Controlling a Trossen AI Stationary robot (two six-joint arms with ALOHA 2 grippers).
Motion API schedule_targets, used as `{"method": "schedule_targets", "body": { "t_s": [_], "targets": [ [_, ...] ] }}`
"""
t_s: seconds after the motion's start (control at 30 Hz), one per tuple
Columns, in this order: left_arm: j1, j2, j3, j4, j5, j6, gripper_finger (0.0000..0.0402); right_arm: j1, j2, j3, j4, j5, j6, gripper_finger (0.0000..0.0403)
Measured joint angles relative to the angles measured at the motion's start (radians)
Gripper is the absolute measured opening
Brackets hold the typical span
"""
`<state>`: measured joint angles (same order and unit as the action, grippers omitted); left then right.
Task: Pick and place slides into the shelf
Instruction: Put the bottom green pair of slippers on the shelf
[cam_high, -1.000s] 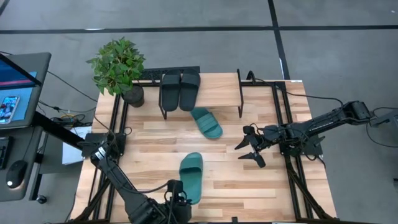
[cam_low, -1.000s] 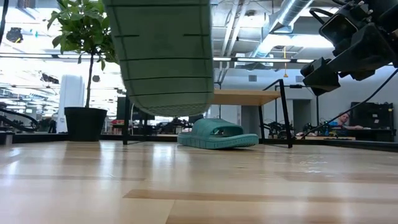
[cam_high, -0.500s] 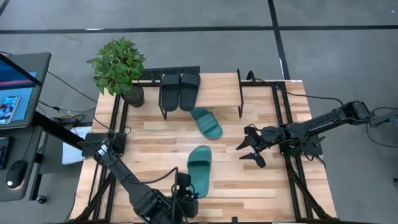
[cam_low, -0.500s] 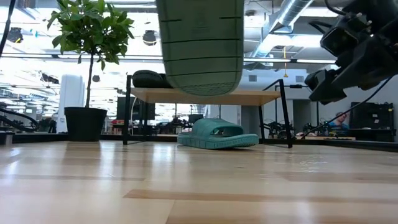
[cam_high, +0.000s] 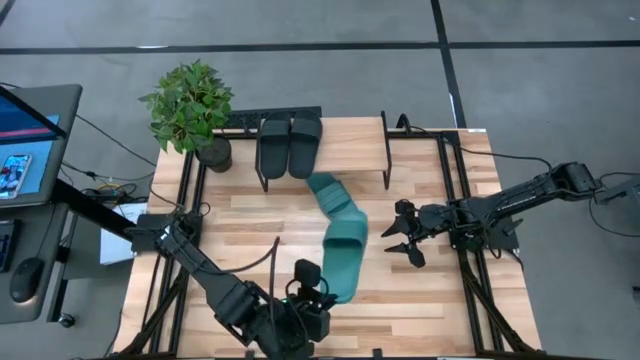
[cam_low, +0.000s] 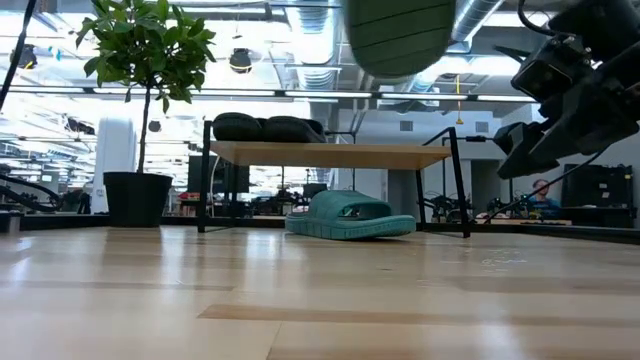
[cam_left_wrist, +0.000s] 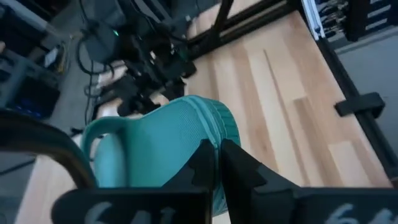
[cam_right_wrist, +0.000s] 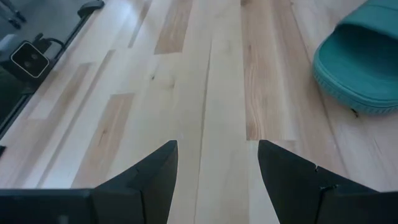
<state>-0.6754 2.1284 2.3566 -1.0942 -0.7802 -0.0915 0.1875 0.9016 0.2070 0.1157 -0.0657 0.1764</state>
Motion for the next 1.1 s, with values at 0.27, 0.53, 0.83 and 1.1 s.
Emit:
{"method": "schedule_targets", "body": {
  "t_s": [0.27, 0.53, 0.83, 1.1],
  "targets": [
    [0.085, -0.021, 0.0, 0.005, -0.046, 0.144, 0.0, 0.0, 0.0, 0.0, -0.004, 0.004, 0.0, 0.0215],
    [0.213, -0.024, 0.0, -0.008, -0.016, 0.236, 0.0, 0.0, 0.0, 0.0, -0.003, 0.016, 0.001, 0.0215],
    [0.36, -0.024, 0.0, -0.085, 0.016, 0.237, 0.0, 0.0, 0.0, 0.0, -0.003, 0.015, 0.0, 0.0215],
    [0.444, -0.024, -0.001, -0.091, 0.069, 0.244, 0.0, 0.0, 0.0, 0.0, -0.003, 0.015, 0.0, 0.0215]
  ]
}}
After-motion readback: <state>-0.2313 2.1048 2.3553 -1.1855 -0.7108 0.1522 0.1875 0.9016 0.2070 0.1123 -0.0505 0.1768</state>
